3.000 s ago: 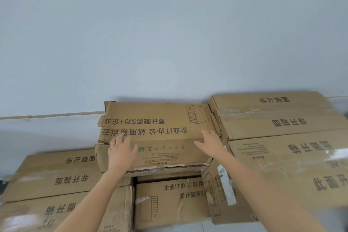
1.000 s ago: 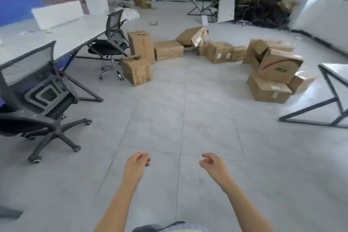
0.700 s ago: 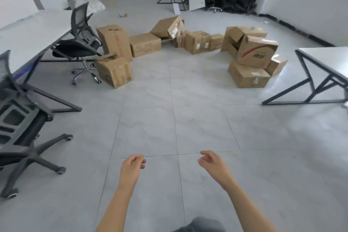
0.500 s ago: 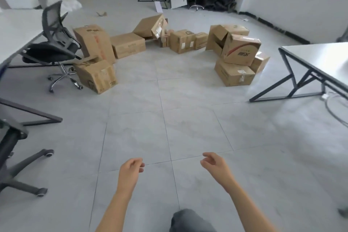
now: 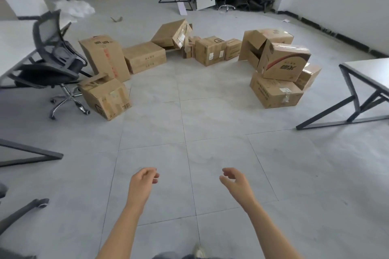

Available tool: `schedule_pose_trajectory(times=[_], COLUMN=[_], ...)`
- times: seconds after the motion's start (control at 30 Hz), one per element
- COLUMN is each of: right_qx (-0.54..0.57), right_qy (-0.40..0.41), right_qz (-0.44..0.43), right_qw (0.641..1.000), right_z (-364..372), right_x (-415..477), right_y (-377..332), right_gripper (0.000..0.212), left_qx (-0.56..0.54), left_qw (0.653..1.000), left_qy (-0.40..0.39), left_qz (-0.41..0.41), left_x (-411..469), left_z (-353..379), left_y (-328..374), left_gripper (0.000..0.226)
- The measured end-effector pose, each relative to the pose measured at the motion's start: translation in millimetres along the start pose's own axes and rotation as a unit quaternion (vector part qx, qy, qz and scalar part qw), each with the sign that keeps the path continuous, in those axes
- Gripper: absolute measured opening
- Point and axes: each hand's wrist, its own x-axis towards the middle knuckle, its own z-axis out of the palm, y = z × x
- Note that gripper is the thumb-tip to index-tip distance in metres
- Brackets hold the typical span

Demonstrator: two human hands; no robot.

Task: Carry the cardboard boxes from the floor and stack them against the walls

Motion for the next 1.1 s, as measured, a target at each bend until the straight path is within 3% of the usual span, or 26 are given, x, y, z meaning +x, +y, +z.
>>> schedule_pose_trajectory(times=[0.3,0.7,0.93,1.1], right_qx=[-0.035,0.005,0.004,0.005], right_qy=[-0.053,0.03,0.017,0.012], right_qz=[0.067,0.06,0.119,0.12], right_qw=[0.996,0.998,0.993,0.993], right_z=[10,-10,-9,-37], right_x=[114,342,417,508], right_y=[-10,-118,-121,-131], right_gripper=[0.032,0.032,0.034,0.035], left_qx=[0.03,-0.021,0.02,0.023], left_qw=[0.997,0.999,0.992,0.995], left_qy=[-0.039,-0.043,-0.096,-0.069], left_qz=[-0.051,-0.006,-0.082,-0.07], left_x=[111,361,425,497], left_z=[56,116,163,208], left_y=[20,159,162,197], left_gripper=[0.017,0.018,0.019,0.02])
